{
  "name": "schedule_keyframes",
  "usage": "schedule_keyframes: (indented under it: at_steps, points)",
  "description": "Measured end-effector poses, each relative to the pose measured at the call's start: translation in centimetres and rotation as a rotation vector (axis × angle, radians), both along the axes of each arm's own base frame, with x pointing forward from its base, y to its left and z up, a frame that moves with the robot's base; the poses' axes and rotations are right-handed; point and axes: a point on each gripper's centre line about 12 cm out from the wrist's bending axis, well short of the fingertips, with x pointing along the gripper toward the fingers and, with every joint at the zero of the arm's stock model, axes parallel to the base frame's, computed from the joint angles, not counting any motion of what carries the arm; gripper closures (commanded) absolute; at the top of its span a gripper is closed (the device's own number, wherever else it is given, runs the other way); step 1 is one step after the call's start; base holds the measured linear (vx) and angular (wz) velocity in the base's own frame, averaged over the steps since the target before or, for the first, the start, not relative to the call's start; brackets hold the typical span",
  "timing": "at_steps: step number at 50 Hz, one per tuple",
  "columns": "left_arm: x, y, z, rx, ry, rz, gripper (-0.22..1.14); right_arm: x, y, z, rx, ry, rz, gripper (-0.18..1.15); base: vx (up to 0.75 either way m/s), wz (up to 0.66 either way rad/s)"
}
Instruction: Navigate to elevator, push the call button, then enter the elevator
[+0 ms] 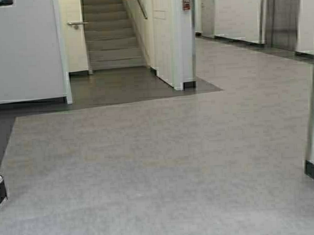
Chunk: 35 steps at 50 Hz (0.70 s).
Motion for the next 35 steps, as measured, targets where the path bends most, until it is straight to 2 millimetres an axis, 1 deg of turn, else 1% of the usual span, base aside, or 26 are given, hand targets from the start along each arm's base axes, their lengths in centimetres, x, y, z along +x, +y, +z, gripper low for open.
schedule_keyframes:
  at_steps: [13, 20, 32, 35]
  points:
    - [-0.1, 0.0, 0.2, -0.001, -0.009, 0.001, 0.89, 0.0, 0.0, 0.2, 0.001, -0.006, 0.000, 0.92, 0.82, 0.10]
    - [-0.2, 0.0, 0.3, -0.001, -0.012, 0.002, 0.89, 0.0, 0.0, 0.5, -0.001, -0.014, 0.000, 0.92, 0.80, -0.01]
    - [-0.7, 0.0, 1.5, -0.001, -0.067, 0.000, 0.89, 0.0, 0.0, 0.7, 0.004, -0.020, 0.000, 0.92, 0.82, -0.09]
    - [-0.7, 0.0, 1.5, 0.000, -0.068, -0.001, 0.89, 0.0, 0.0, 0.6, 0.004, -0.019, -0.001, 0.92, 0.81, -0.02]
